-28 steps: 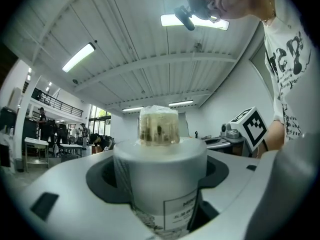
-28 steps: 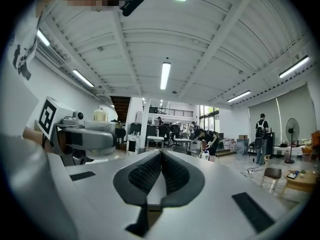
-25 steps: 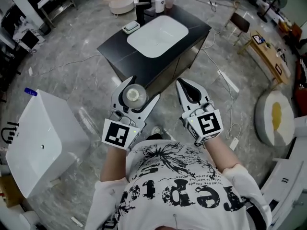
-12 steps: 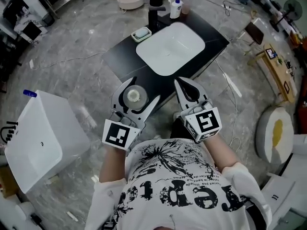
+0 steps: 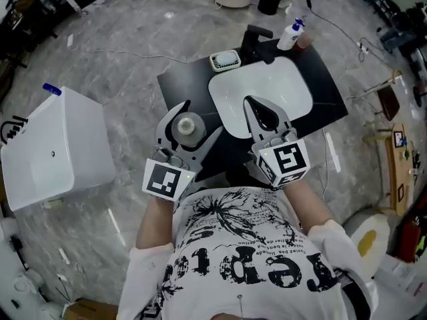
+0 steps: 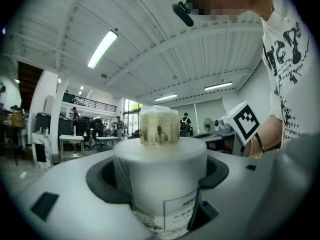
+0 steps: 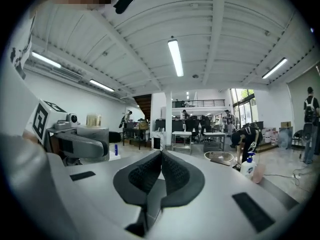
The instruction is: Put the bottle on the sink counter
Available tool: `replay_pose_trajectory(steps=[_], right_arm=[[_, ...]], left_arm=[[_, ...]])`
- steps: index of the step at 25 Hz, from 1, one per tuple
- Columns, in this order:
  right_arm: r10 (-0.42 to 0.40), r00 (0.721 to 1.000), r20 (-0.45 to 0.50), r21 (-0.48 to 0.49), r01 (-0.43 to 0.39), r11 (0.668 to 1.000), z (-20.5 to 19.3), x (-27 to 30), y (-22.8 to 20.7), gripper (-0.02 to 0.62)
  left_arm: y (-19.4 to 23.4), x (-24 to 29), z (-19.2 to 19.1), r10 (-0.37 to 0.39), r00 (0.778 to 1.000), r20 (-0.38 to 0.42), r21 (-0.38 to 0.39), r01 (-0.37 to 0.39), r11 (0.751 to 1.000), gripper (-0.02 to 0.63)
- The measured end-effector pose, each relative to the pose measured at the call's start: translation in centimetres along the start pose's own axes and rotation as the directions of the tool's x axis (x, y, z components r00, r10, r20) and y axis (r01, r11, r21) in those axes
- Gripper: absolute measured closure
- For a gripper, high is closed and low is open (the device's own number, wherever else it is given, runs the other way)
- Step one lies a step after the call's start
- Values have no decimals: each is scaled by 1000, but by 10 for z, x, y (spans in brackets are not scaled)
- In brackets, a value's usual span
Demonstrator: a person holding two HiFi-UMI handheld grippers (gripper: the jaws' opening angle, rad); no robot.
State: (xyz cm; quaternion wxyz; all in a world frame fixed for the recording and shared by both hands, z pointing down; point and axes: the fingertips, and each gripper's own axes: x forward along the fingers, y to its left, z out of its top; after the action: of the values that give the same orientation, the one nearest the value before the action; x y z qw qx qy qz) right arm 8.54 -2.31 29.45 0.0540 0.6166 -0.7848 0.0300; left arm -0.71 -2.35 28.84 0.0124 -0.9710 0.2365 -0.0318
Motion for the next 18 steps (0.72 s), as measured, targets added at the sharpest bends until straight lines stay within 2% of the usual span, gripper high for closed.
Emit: replay_pose_trajectory(steps=[3, 4, 8, 13, 18], right_arm=[[79, 997, -14, -17, -79, 997, -1, 31, -26, 581], [105, 994, -20, -22, -106, 994, -1, 42, -34, 581], [185, 982, -41, -14, -186, 982, -10, 81, -58, 581], [261, 962, -81, 7, -261, 965, -34, 126, -76, 581], [320, 938, -130, 39, -318, 947, -65, 174, -90, 581]], left_arm=[[21, 33, 7, 95, 994, 55, -39, -93, 995, 258], [28, 42, 5, 126, 991, 50, -47, -123, 991, 258], [58, 68, -17, 225, 973, -44, -42, -227, 973, 258], [99, 98, -46, 325, 943, -73, -57, -330, 942, 258], [134, 127, -92, 377, 920, -103, -100, -387, 917, 258]])
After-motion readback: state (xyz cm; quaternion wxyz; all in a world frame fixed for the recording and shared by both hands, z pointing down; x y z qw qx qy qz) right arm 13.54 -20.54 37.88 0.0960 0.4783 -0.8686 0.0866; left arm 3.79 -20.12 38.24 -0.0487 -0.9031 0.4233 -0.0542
